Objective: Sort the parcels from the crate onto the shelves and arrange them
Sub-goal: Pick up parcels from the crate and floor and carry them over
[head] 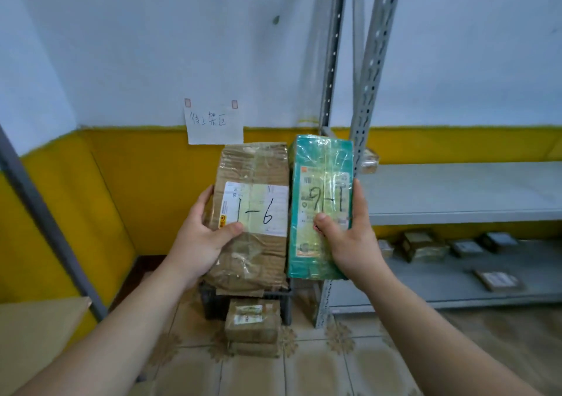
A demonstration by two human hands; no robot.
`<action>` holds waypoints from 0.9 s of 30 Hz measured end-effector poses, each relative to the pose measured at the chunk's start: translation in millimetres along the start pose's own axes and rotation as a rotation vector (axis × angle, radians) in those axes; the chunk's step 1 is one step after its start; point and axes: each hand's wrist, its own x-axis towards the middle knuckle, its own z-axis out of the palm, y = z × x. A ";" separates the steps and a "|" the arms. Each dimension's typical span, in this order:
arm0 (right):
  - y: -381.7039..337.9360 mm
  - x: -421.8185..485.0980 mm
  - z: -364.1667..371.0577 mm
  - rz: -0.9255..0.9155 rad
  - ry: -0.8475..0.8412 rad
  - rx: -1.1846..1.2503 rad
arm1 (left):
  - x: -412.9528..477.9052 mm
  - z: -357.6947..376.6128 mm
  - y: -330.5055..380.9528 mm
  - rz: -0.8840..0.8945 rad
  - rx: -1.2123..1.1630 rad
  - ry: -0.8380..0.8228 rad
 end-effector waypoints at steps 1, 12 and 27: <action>-1.3 -5.7 -10.5 0.004 0.017 -0.012 | -4.8 7.6 4.9 0.010 0.005 -0.025; 23.3 -61.8 -188.8 0.081 0.240 -0.033 | -56.9 176.1 49.7 0.084 -0.017 -0.307; 127.6 -123.5 -486.8 0.403 0.462 -0.004 | -143.3 499.9 46.1 -0.152 -0.070 -0.635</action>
